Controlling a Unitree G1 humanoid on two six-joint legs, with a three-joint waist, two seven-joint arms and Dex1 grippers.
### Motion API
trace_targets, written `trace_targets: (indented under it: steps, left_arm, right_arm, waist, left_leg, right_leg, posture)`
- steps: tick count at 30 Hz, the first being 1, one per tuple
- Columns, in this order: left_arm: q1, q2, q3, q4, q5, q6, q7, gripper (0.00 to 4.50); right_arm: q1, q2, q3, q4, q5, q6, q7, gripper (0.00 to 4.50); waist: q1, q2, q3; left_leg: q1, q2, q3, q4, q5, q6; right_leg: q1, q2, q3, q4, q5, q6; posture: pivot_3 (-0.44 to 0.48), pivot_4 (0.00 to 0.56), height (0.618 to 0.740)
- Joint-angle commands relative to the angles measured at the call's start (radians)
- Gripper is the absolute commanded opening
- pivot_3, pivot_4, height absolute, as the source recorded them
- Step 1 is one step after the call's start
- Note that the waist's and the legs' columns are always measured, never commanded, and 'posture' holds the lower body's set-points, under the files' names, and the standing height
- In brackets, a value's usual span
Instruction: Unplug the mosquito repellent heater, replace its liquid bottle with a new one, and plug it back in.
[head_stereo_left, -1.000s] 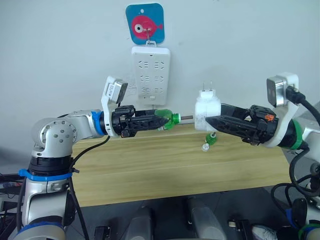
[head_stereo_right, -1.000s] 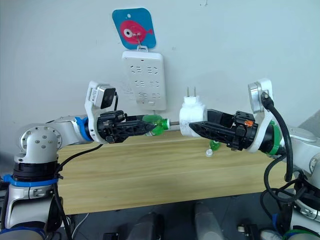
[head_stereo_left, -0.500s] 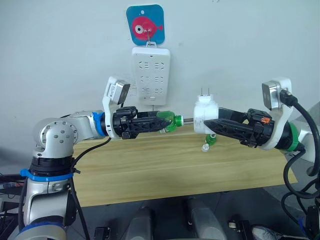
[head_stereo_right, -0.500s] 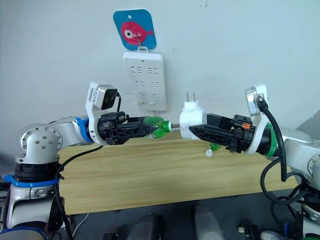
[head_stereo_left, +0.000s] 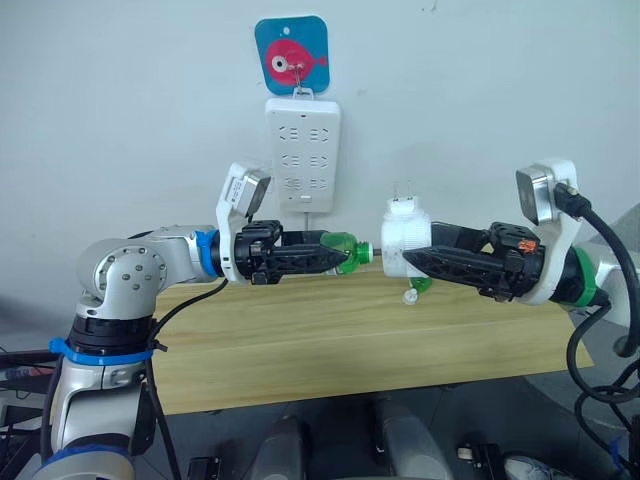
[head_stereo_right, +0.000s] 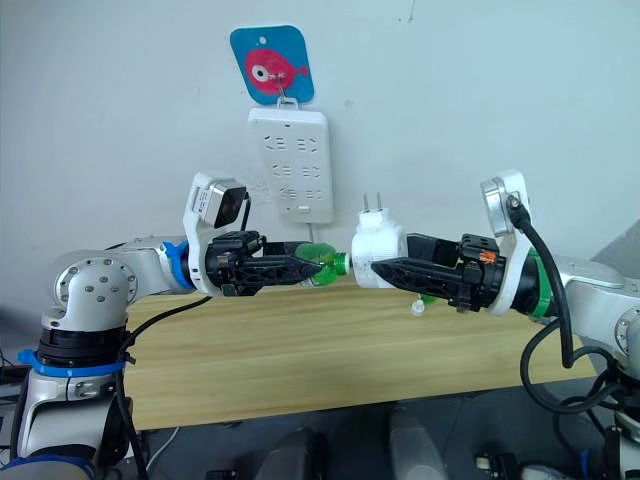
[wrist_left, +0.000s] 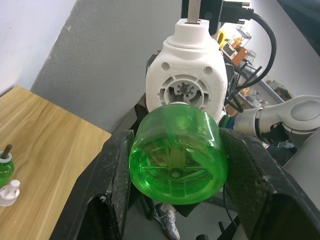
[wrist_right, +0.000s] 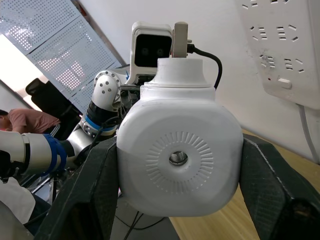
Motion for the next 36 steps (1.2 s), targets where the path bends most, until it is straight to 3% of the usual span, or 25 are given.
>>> trace_targets:
  steps: [1,16,36]
  left_arm:
    - [-0.017,-0.008,0.013,-0.029,-0.027,-0.001,-0.011,2.33]
    - [0.003,-0.001,0.007,-0.038,-0.017,-0.002,-0.019,2.33]
    - [0.034,-0.056,-0.03,-0.088,0.008,-0.029,-0.007,2.33]
  right_arm:
    - [0.001,-0.023,0.018,-0.049,-0.009,-0.016,0.033,2.94]
    - [0.035,-0.038,0.009,-0.024,-0.025,-0.049,0.042,2.94]
    - [-0.025,-0.013,0.112,-0.059,-0.021,-0.062,-0.021,2.94]
  waist:
    - [0.0,0.0,-0.002]
    - [0.0,-0.001,-0.005]
    - [0.0,-0.001,-0.008]
  left_leg:
    - [0.0,0.0,0.0,0.0,0.0,0.0]
    - [0.002,0.0,0.0,0.011,-0.002,0.003]
    - [0.002,0.0,-0.001,0.011,-0.002,0.003]
  right_leg:
    - [0.0,0.0,0.0,0.0,0.0,0.0]
    - [0.001,0.003,0.001,0.013,0.0,0.0]
    - [0.001,0.004,0.001,0.013,0.0,0.0]
  posture:
    - [-0.145,0.143,0.73]
    - [-0.145,0.138,0.73]
    - [-0.149,0.136,0.73]
